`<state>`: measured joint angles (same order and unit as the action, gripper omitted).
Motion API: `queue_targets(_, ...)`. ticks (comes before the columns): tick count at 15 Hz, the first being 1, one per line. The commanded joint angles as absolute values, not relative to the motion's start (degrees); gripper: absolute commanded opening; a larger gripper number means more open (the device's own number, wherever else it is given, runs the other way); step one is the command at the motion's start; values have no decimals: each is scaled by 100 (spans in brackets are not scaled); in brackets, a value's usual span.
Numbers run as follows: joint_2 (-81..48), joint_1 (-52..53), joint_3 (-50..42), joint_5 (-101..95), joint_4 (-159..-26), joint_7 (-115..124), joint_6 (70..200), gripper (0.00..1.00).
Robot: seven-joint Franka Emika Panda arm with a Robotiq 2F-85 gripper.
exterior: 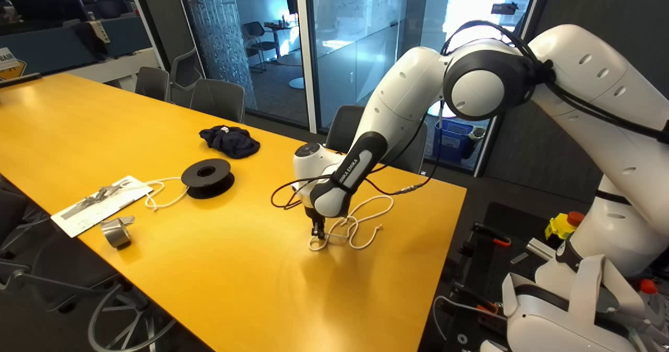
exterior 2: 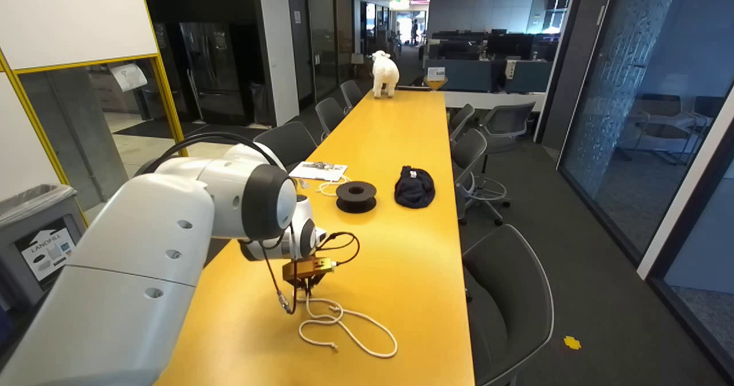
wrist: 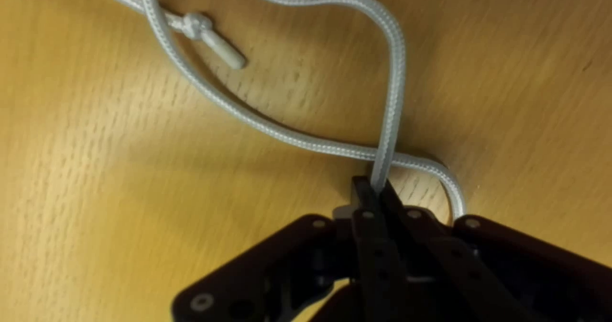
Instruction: Move the middle of the rope to the right
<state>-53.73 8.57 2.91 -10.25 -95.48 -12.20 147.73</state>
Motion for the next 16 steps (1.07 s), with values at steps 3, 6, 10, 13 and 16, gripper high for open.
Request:
queue_targets(3,-4026,1079,56,-1220,-10181,-686,13796,1)
queue_targets(6,-3268,1269,-50,-1445,-10459,-227,13280,1)
queue_targets(10,-2172,1551,-129,-1890,-10802,894,12697,1)
queue_targets(13,-1410,1619,9,-2030,-10869,1637,12121,1)
queue_targets(16,-774,1632,279,-1942,-10686,2031,11371,1)
